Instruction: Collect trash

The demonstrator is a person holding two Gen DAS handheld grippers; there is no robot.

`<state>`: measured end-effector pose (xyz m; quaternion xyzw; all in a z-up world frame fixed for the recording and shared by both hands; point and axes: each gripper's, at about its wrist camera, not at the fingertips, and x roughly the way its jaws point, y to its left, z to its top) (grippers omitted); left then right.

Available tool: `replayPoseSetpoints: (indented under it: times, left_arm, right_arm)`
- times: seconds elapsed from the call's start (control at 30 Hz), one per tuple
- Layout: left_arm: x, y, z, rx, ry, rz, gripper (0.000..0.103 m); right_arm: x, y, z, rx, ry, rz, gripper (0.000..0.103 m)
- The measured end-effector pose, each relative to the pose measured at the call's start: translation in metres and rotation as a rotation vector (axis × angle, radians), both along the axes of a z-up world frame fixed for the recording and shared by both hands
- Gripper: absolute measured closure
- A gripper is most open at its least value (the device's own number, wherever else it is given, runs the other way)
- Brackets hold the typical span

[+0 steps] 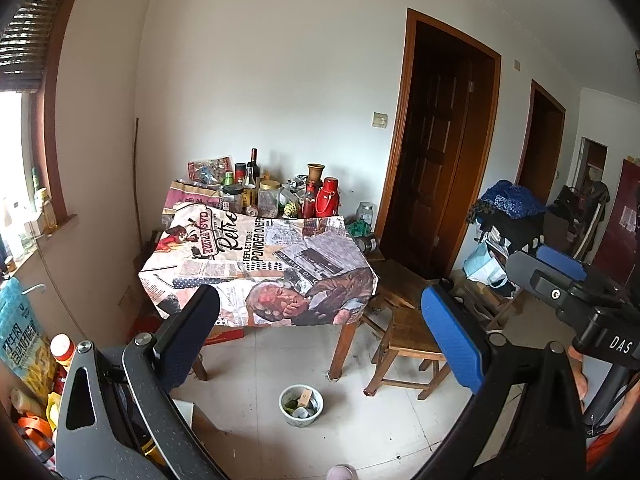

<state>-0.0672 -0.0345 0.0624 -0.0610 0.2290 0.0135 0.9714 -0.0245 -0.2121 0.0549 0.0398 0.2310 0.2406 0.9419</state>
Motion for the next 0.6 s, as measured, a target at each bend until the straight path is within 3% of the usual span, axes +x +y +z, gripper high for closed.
replayPoseSetpoints:
  times: [0.6]
  left_arm:
    - [0.0022,0.0003,0.0009,-0.026,-0.010,-0.009,0.001]
  right_arm:
    - [0.0004,0.0018,0.0050,-0.018,0.008,0.004,0.000]
